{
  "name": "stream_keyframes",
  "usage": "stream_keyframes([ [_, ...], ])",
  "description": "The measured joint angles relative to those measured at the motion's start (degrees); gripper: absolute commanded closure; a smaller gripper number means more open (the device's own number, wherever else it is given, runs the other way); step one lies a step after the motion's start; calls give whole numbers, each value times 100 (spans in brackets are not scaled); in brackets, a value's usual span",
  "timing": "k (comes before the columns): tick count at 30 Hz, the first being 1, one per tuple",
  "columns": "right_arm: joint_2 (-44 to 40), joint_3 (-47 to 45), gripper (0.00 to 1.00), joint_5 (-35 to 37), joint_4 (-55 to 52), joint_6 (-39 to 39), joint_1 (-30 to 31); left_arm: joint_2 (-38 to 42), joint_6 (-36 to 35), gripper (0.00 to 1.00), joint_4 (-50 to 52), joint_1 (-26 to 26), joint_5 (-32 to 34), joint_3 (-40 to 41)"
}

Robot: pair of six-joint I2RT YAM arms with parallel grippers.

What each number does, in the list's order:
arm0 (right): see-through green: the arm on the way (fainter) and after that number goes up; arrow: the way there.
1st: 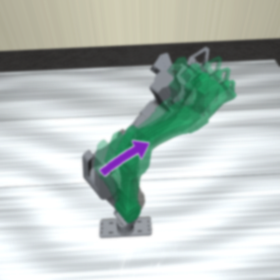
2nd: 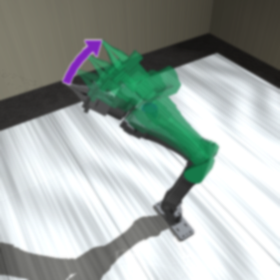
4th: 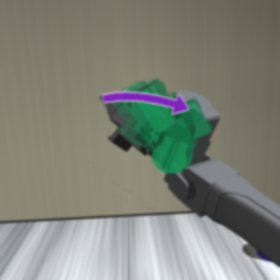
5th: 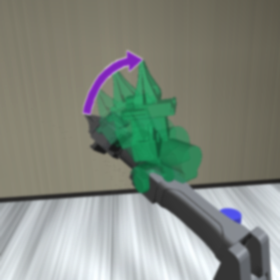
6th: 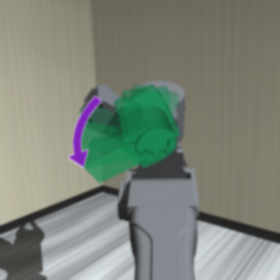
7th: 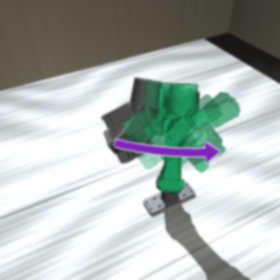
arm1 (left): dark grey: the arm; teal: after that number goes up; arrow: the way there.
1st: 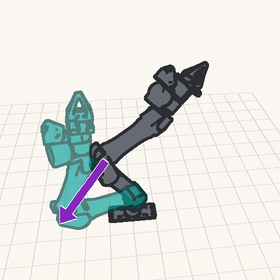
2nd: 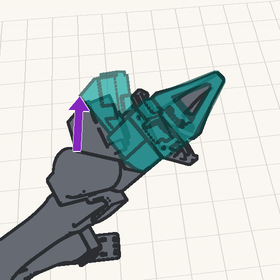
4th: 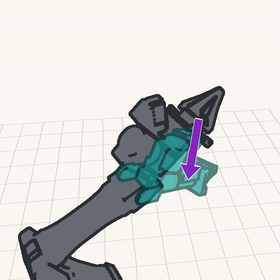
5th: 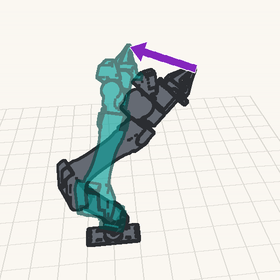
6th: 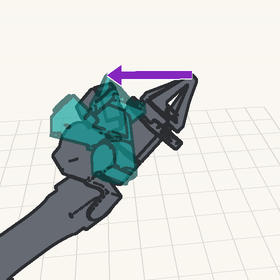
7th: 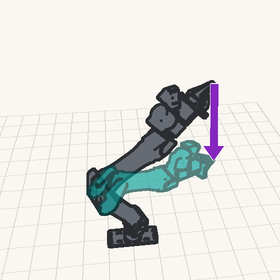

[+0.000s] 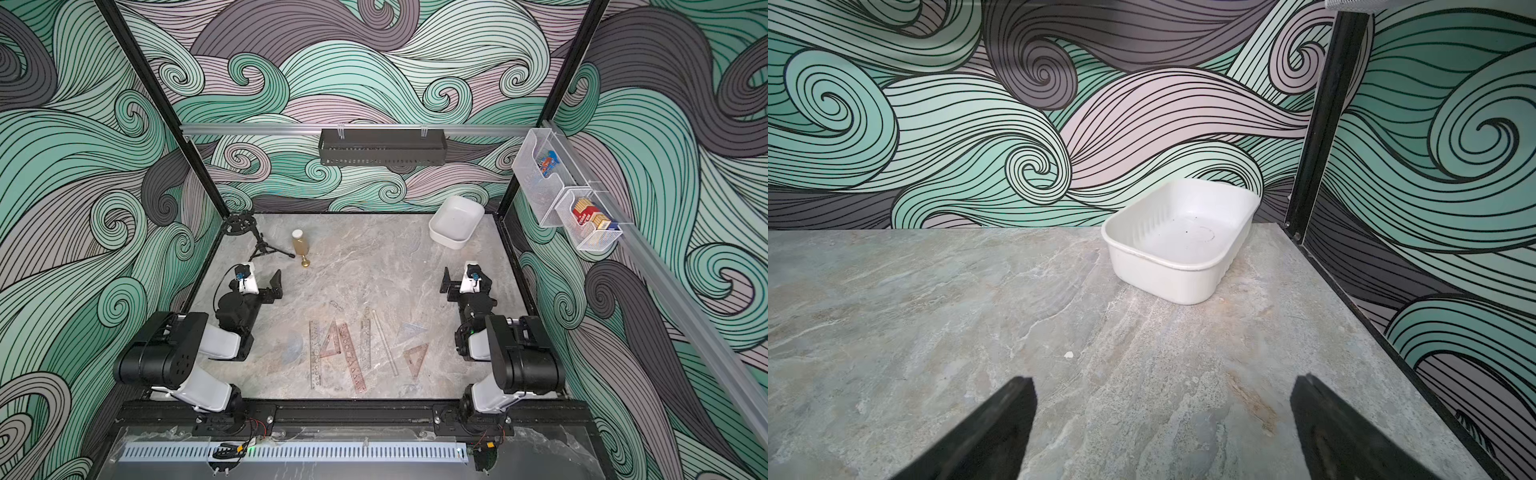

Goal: Put the scattered rulers into the storage box
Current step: Move the storage box to the center of the board.

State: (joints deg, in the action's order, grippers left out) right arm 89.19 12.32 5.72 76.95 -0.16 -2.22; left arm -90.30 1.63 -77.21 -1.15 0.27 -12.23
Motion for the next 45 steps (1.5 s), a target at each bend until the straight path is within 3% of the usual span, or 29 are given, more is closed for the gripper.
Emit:
stream_keyframes([
  [15,-11,-50,0,46,83,-13,-35,9,2,2,83,2,4,0],
  [19,-1102,-149,0,748,-804,-52,315,586,50,2,549,-170,619,11],
  [21,-1606,365,0,949,-1541,-284,433,1272,227,2,1198,-444,1158,-157],
  [23,-1569,1231,0,1045,-2199,-577,452,1679,702,2,2153,-772,1602,-841],
  [29,-120,3377,0,968,-3713,-1025,457,802,1792,1,4533,-1770,2129,-3329],
  [32,675,4111,0,833,-4415,-1008,415,46,2186,1,5727,-2144,2107,-4345],
  [37,1818,5449,0,417,-5512,-1010,26,-595,2476,3,7125,-2444,1805,-5160],
  [45,3261,7934,2,275,-7060,-922,-595,-658,2680,5,7696,-2448,1058,-5471],
])
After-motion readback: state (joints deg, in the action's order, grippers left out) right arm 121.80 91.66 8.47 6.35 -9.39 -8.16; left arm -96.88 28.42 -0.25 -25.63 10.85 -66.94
